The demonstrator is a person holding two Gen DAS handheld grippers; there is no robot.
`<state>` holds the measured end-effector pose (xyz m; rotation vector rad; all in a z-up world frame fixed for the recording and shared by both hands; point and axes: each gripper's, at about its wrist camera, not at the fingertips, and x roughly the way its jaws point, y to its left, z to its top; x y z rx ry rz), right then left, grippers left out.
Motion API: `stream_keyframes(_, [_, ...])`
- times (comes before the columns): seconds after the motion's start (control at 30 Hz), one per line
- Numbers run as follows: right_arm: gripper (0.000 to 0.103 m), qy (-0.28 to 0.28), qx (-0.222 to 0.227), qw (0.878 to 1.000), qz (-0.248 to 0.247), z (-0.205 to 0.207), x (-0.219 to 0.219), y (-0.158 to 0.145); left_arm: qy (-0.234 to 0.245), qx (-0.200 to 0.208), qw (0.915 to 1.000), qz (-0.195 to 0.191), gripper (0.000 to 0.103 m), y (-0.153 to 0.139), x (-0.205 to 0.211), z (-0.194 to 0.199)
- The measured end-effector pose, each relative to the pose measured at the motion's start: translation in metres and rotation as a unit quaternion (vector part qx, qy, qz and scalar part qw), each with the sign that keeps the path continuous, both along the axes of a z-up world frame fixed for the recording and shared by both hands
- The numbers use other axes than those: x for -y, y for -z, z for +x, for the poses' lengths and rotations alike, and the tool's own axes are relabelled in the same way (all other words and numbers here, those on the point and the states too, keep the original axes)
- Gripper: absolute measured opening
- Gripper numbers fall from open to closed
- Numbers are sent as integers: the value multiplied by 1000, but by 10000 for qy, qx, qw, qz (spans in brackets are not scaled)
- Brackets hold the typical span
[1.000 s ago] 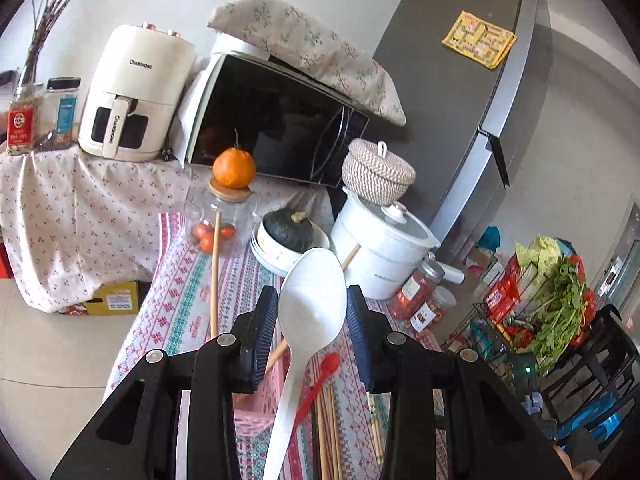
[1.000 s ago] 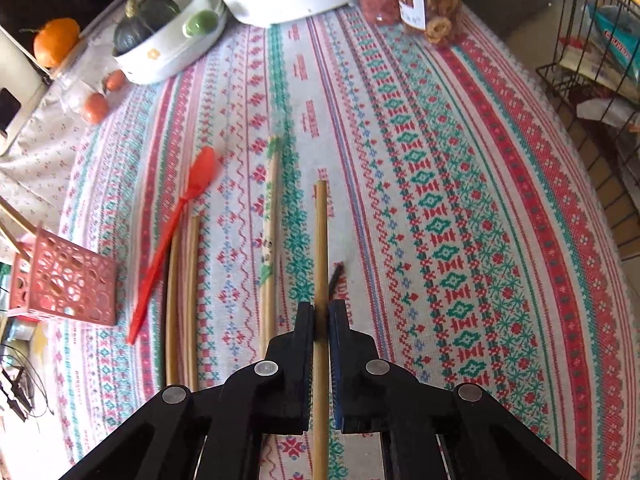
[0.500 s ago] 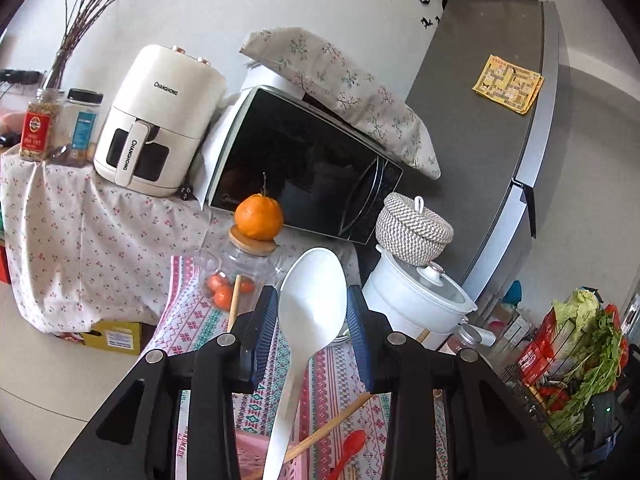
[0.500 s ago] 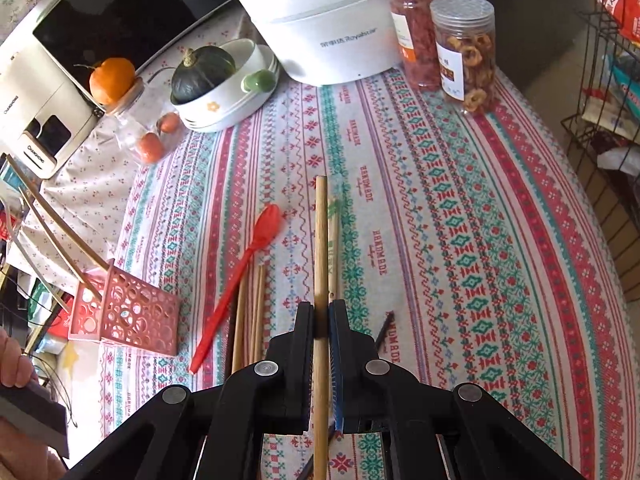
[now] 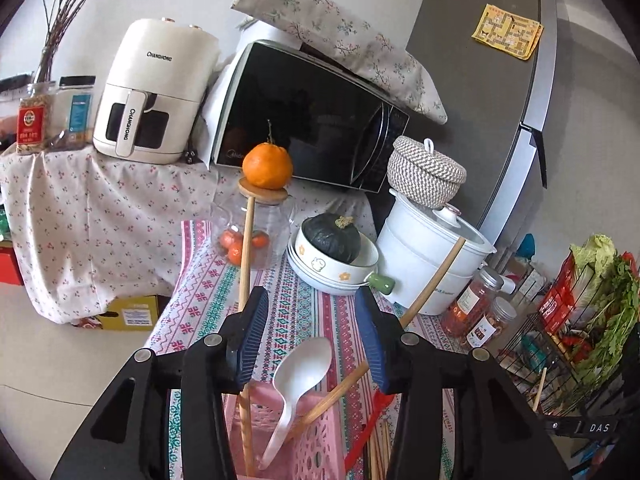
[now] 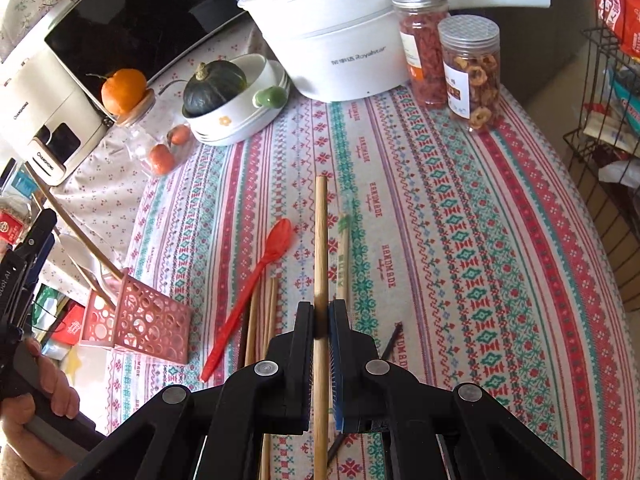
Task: Organize utensils
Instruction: 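Carry the white spoon into the pink basket and release it while the right gripper grasps a wooden chopstick, then lift the wooden chopstick, lower it into the pink basket, open the right gripper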
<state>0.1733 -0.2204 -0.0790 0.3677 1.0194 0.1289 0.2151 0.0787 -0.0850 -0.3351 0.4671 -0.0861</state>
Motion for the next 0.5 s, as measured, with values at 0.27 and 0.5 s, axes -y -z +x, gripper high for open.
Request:
stream_keyframes(0.27, [5, -119, 450, 9987, 218, -10, -14, -31, -185, -785, 9965, 198, 58, -20, -7, -24])
stream_keyframes(0.5, [5, -336, 1151, 9924, 276, -18, -45, -72, -343, -1661, 9815, 892, 71, -29, -13, -62])
